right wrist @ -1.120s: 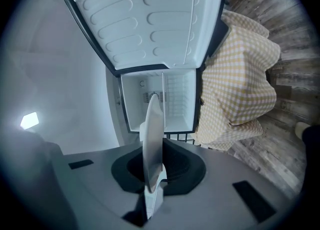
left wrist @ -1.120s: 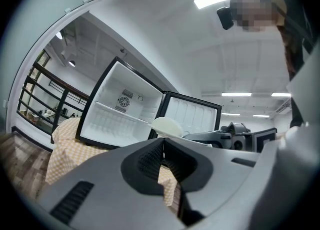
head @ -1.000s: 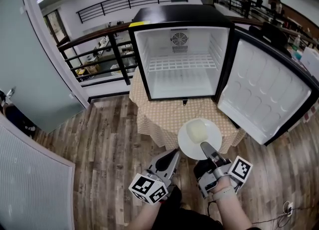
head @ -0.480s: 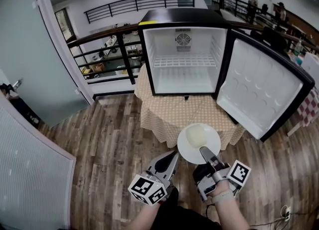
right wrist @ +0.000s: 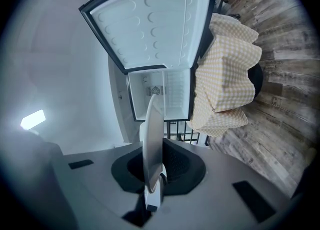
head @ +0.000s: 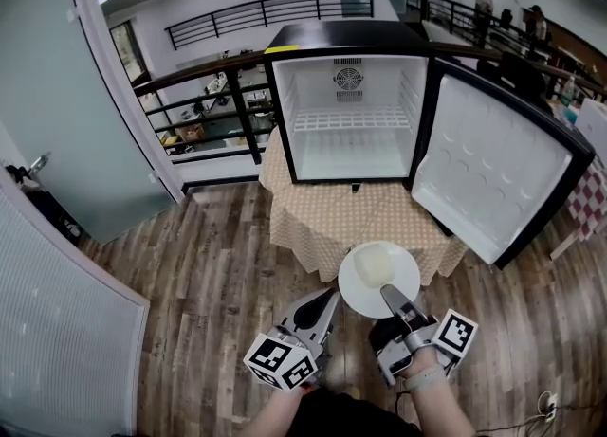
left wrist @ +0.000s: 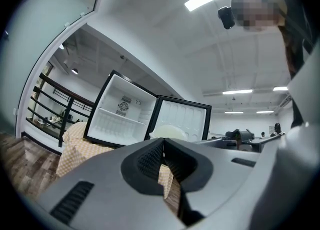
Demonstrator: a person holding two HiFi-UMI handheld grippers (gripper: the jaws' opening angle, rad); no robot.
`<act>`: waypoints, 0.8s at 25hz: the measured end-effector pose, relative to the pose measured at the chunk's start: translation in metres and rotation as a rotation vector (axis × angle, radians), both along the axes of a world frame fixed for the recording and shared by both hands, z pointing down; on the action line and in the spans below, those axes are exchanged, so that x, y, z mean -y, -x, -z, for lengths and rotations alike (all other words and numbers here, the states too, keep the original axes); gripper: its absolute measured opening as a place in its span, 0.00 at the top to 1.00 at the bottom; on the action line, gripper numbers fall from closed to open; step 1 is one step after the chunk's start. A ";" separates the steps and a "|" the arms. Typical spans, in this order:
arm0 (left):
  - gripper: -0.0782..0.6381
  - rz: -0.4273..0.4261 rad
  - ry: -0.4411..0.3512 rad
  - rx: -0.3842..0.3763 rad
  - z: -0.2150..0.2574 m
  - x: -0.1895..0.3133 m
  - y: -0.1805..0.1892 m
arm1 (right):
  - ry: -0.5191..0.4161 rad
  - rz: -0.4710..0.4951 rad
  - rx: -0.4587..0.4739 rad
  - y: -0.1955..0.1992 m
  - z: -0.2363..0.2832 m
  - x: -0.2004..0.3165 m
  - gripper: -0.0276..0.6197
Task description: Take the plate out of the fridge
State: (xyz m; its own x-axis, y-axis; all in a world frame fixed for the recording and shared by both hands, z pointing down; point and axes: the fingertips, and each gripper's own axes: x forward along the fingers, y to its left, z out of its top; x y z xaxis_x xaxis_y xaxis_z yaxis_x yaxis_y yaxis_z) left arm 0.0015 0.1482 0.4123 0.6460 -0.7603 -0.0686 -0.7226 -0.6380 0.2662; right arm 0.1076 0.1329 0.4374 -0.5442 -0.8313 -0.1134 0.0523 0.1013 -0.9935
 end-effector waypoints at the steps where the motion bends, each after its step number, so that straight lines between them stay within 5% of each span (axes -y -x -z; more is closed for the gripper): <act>1: 0.88 -0.001 0.000 -0.002 0.001 0.001 -0.001 | 0.001 -0.001 0.000 -0.001 0.000 0.000 0.90; 20: 0.88 -0.043 0.006 0.014 -0.003 0.005 -0.016 | 0.005 -0.037 0.017 -0.016 -0.006 -0.004 0.90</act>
State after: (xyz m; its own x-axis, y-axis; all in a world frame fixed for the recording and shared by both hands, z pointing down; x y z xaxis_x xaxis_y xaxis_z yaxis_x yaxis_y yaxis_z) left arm 0.0179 0.1437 0.4154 0.6791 -0.7320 -0.0548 -0.6981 -0.6671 0.2602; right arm 0.1237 0.1374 0.4437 -0.5107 -0.8516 -0.1182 0.0655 0.0985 -0.9930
